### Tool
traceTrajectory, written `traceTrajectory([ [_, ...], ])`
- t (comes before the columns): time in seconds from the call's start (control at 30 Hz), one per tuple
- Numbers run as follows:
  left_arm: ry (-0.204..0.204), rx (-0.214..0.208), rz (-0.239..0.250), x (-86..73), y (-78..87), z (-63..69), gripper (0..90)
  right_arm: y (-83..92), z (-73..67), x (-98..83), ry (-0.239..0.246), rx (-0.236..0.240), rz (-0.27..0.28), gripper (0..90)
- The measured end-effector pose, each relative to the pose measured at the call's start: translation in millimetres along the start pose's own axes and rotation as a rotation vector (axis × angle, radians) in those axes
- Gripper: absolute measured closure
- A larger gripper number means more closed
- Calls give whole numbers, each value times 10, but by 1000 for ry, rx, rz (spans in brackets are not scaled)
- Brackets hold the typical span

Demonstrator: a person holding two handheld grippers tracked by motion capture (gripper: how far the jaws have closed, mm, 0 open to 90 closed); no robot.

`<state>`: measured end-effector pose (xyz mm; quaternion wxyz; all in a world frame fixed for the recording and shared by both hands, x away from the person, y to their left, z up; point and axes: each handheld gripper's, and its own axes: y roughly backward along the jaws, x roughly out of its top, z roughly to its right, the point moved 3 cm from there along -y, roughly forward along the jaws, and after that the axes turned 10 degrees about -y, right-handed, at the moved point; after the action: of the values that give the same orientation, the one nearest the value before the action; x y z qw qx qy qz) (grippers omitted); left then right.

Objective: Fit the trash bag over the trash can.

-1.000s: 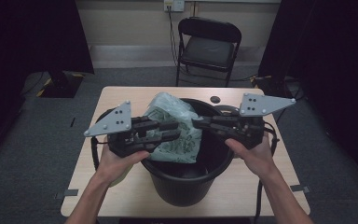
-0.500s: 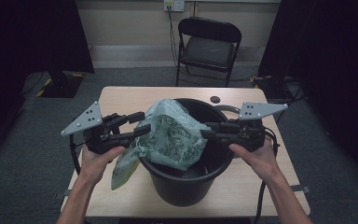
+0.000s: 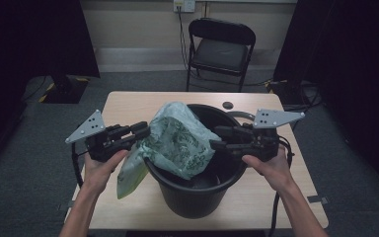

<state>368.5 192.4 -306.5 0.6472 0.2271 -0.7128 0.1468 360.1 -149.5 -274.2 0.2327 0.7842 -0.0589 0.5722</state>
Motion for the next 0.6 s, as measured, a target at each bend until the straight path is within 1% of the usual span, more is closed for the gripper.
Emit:
traceTrajectory([
  [0.07,-29,13,-10,11,-5,26,883,13,-9,7,7,-13,0,464],
  [0.1,-41,18,-17,18,-5,34,894,22,-13,15,11,-32,2,435],
  [0.2,-69,31,-30,40,9,61,900,56,-23,35,17,-34,6,396],
  [0.27,-88,33,-46,50,37,65,900,89,-26,49,19,-46,8,346],
  [0.33,-88,33,-50,55,57,65,900,116,-26,60,18,-40,15,343],
  [0.37,-90,32,-51,55,63,63,900,135,-24,73,20,-41,21,325],
  [0.43,-75,17,-29,61,68,63,900,157,-29,97,18,-36,39,319],
  [0.5,-81,16,-23,77,57,78,900,166,-52,134,29,-25,56,319],
  [0.53,-80,13,-18,92,47,92,900,164,-64,153,34,-21,61,322],
  [0.6,-90,9,-10,134,40,117,900,152,-82,187,43,-26,64,371],
])
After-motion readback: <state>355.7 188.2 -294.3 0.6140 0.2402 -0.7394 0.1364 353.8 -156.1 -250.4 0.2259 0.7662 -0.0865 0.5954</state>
